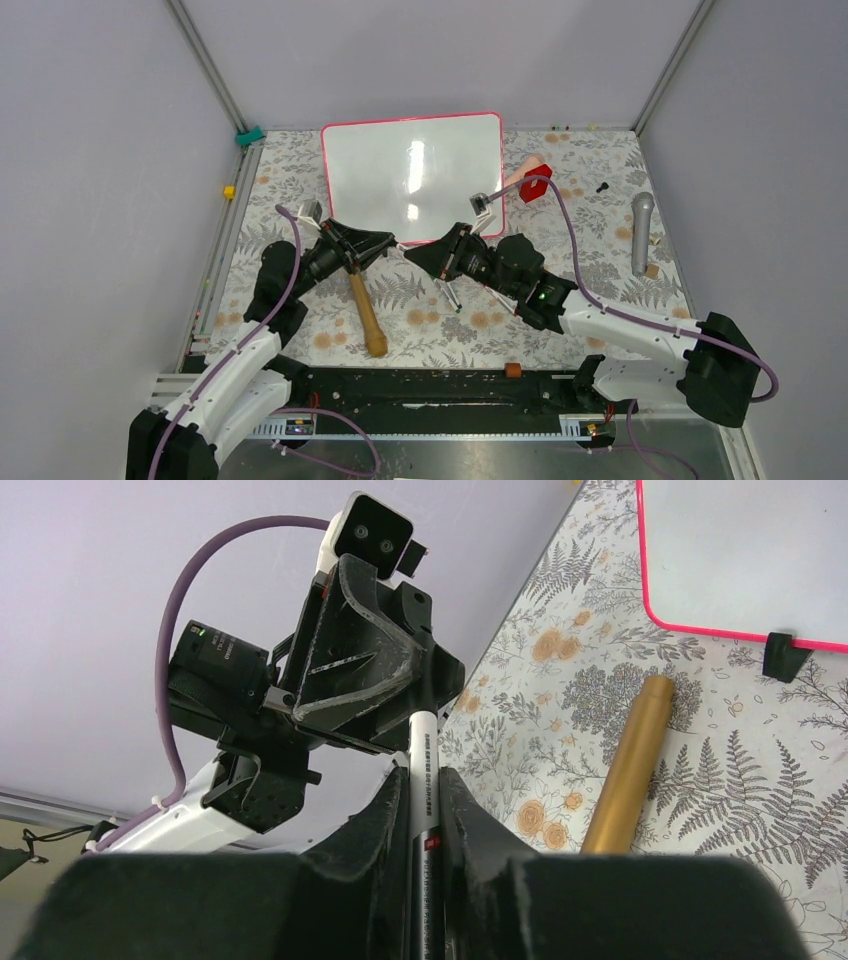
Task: Write a sentence on the whiteboard
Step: Open the pen cap of the whiteboard marker.
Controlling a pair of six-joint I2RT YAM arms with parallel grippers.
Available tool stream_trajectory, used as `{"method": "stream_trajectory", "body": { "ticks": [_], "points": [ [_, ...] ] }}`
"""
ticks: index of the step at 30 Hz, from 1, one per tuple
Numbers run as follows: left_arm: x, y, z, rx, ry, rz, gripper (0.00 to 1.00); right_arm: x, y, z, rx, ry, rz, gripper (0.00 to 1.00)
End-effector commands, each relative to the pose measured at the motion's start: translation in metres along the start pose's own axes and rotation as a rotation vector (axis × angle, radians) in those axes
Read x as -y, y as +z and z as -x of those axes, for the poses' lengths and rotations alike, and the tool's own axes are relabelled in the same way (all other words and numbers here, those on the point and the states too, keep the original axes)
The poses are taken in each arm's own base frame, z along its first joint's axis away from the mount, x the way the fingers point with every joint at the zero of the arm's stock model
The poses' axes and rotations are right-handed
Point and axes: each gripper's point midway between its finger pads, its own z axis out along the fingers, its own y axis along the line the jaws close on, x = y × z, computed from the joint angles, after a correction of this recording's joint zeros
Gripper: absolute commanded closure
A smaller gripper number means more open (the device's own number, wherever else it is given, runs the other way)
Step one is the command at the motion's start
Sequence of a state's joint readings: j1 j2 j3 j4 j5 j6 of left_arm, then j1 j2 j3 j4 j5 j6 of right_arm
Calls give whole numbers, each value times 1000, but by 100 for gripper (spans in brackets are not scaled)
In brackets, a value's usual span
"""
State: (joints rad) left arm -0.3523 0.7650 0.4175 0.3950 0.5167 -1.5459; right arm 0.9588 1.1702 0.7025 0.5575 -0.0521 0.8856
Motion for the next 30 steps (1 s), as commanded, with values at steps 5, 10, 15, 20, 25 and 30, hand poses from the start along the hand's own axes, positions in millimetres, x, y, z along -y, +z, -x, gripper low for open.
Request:
{"method": "stream_trajectory", "body": {
  "ticks": [5,10,15,20,25,30],
  "points": [
    [8,-6,16,89,1,-49,100,-9,-26,17,65,-59,13,100],
    [-1,-14,34,130,33,-12,100,11,-56,3,26,-106,-45,100],
    [-24,-14,42,139,125,104,100,40,-90,3,48,-156,-171,100],
    [-75,-13,30,100,307,338,100,75,-120,18,34,-298,-424,100],
    [-130,-8,4,34,352,486,100,100,-139,21,-116,-406,-668,100],
    [-166,9,-18,-73,403,537,100,105,-145,13,-227,-408,-734,100]
  ]
}}
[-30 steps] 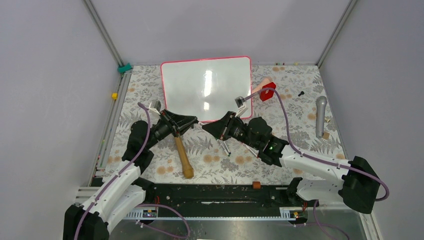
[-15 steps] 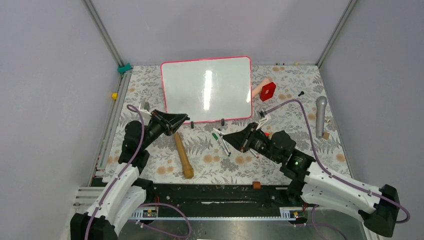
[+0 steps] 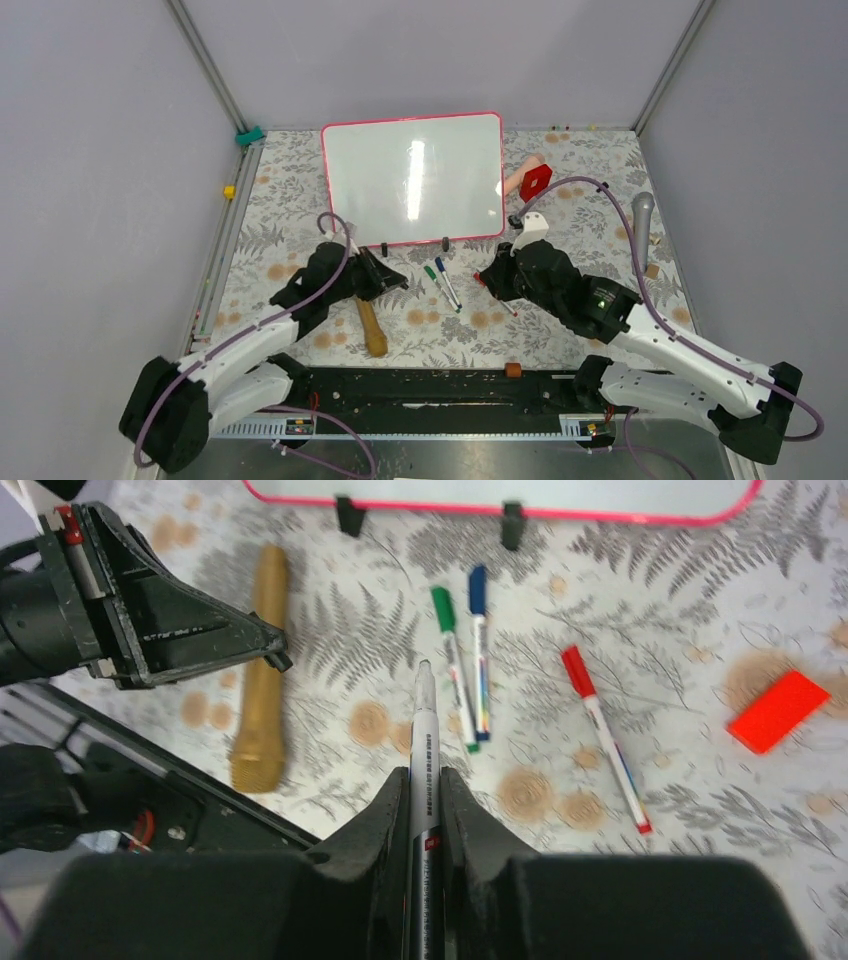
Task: Write a sentence on the whiteboard
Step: Open the pen cap of the whiteboard marker, then place the pen cap at the center of the board.
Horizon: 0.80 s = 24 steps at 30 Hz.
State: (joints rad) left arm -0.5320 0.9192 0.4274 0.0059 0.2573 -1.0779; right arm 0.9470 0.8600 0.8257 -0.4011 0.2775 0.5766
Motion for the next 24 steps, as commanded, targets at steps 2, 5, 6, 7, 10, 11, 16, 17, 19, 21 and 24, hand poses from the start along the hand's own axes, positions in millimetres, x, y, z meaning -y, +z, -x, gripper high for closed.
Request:
{"method": "stream_trajectory", "body": {
  "ticks": [2,5,6,7,10,11,16,17,19,21,24],
  "points": [
    [-13,34,-15,-45,126,40,100,23,-13,-8,-91,-65,-111,100],
    [-16,52,-27,-105,142,62,100,24,-19,-7,-96,-62,-110,100],
    [-18,57,-30,-115,144,68,100,25,-21,-9,-116,-68,-116,100],
    [-20,62,-33,-123,146,71,100,27,-23,-10,-133,-70,-134,100],
    [-30,71,-37,-121,146,103,100,29,-30,-11,-166,-71,-154,100],
    [-32,74,-38,-119,150,114,100,29,-31,-11,-166,-69,-149,100],
    [-44,82,-40,-98,173,175,100,33,-37,-10,-123,-8,-159,100],
    [-47,83,-40,-96,176,189,100,37,-37,-9,-108,16,-179,100],
    [-48,86,-41,-95,181,197,100,37,-38,-9,-94,27,-174,100],
    [-48,87,-41,-99,181,202,94,36,-38,-11,-104,30,-167,100],
    [-44,85,-40,-107,197,216,78,38,-37,-16,-131,26,-184,100]
  ]
}}
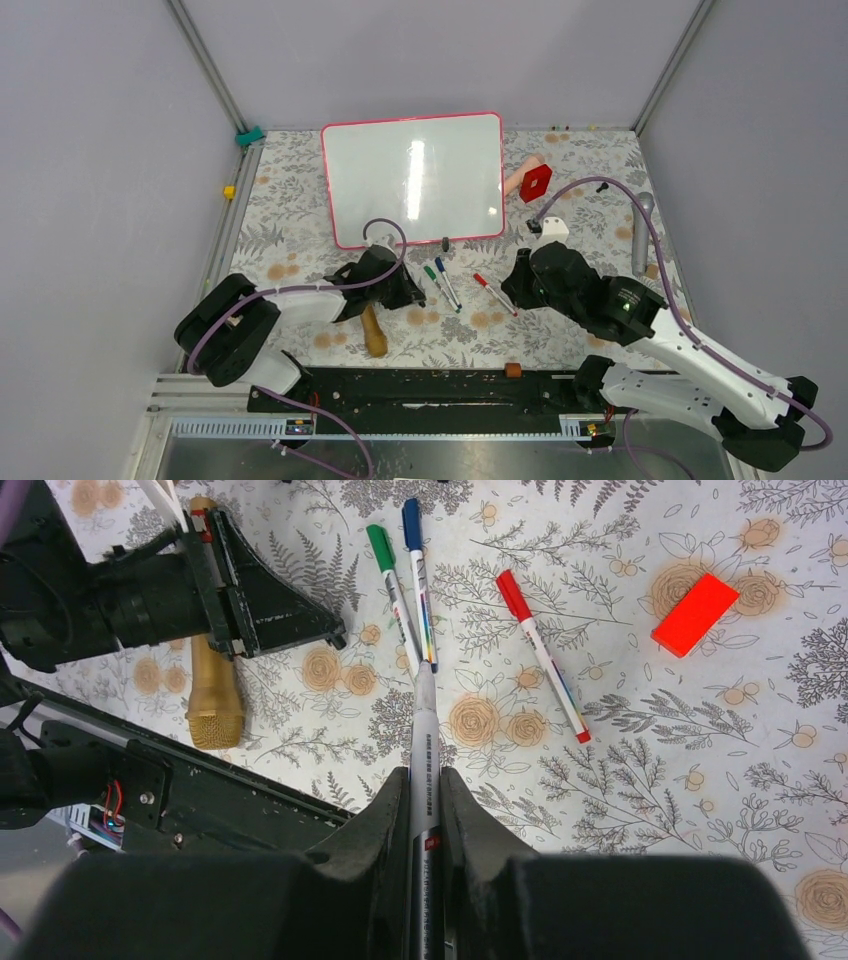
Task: Write a sentence on the whiteboard
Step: Place the pen cap at the center of the board, then adjust the whiteboard at the center of the board.
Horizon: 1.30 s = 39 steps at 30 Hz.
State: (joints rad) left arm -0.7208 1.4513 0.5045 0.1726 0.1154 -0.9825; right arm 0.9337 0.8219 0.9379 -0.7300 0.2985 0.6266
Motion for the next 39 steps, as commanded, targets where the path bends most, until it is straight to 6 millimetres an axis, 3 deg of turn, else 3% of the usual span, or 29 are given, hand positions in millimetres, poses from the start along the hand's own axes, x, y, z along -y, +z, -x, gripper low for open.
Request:
{"method": "stream_trajectory", "body": {
  "ticks": [1,4,6,10,15,20,26,32,35,39],
  "points": [
    [23,-3,22,65,51,-29,70,10,3,-4,-19,19,-57,100],
    [24,-15,27,78,67,-10,44,13,6,-8,-37,14,-82,100],
    [28,-26,31,99,83,-5,30,25,7,-7,-29,44,-160,100],
    [34,-52,39,107,153,24,16,40,1,-6,-82,49,-317,100],
    [53,-92,55,160,240,-13,9,27,-5,0,-139,47,-312,100],
    [74,-129,77,244,351,-114,1,32,-7,18,-59,14,-326,100],
    [58,-142,124,319,306,-122,1,31,-8,22,-47,-79,-275,100],
    [35,-154,171,415,272,-62,1,11,-10,34,-21,-85,-173,100],
    [27,-157,187,482,292,-52,1,-5,-5,25,-58,-117,-73,100],
    [30,-169,204,564,249,-173,1,-24,-5,14,-41,-113,96,100]
  ]
}}
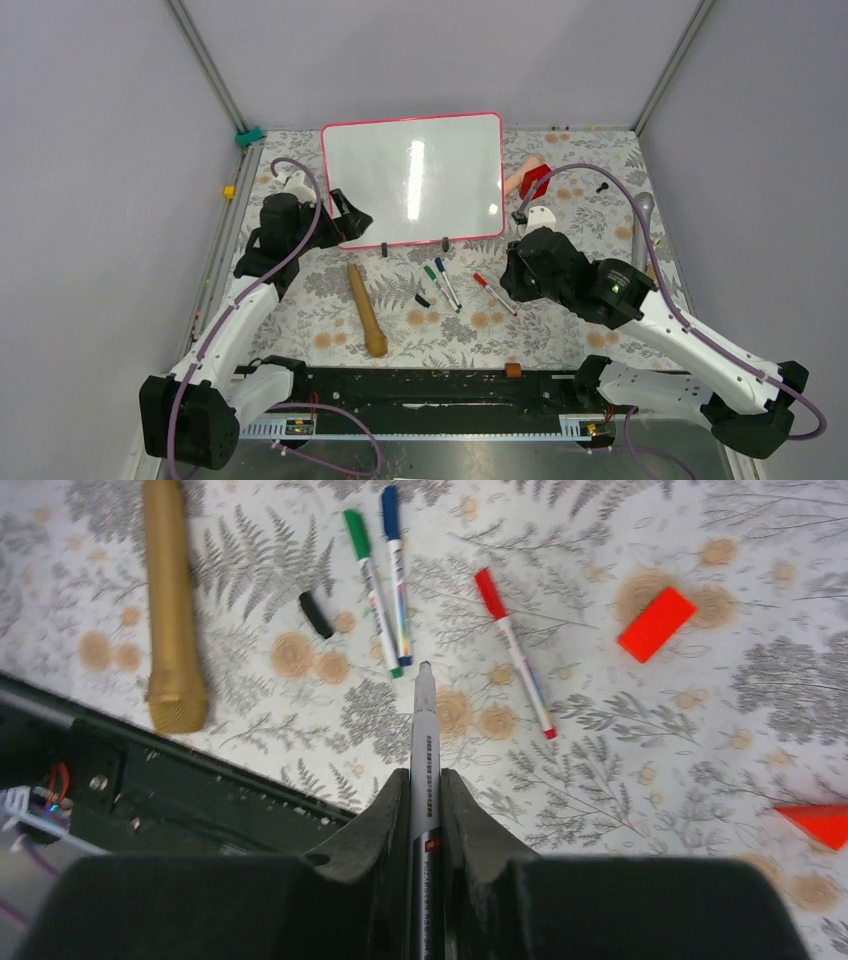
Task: Write a sentence on the whiteboard
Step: Adjust the whiteboard at the center of the board.
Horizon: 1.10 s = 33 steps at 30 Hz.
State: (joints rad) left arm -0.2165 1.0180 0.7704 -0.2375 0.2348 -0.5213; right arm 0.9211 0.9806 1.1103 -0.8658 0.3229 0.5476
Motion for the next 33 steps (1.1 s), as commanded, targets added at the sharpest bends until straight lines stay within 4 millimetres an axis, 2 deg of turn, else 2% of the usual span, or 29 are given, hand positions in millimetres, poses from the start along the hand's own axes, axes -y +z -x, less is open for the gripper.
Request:
{"method": "stream_trajectory", "body": {
  "ticks": [1,4,8,11,15,17,18,21,25,28,32,33],
  "points": [
    [19,-6,42,174,0,-193,1,-28,-8,-2,51,-2,222,100],
    [13,-6,60,230,-30,-206,1,-37,-15,-1,80,11,299,100],
    [-6,2,84,285,-33,-149,1,-42,-18,11,63,-7,278,100],
    [-24,9,101,319,-70,-114,1,-50,-21,33,97,-25,275,100],
    [-58,25,125,415,-115,-59,1,-60,-26,66,152,-47,260,100],
    [-77,41,127,425,-157,-76,1,-68,-28,80,164,-60,269,100],
    [-80,46,129,429,-167,-104,1,-74,-31,89,173,-66,284,100],
    [-81,66,132,408,-162,-187,1,-82,-26,99,163,-100,298,100],
    [-82,90,126,358,-136,-274,3,-78,-7,109,127,-102,290,100],
    [-76,98,119,357,-101,-374,4,-78,3,118,114,-69,318,100],
    [-60,96,105,349,-70,-562,12,-85,6,129,128,-39,370,100],
    [-57,94,99,338,-75,-606,16,-87,9,130,129,-39,376,100]
  ]
}}
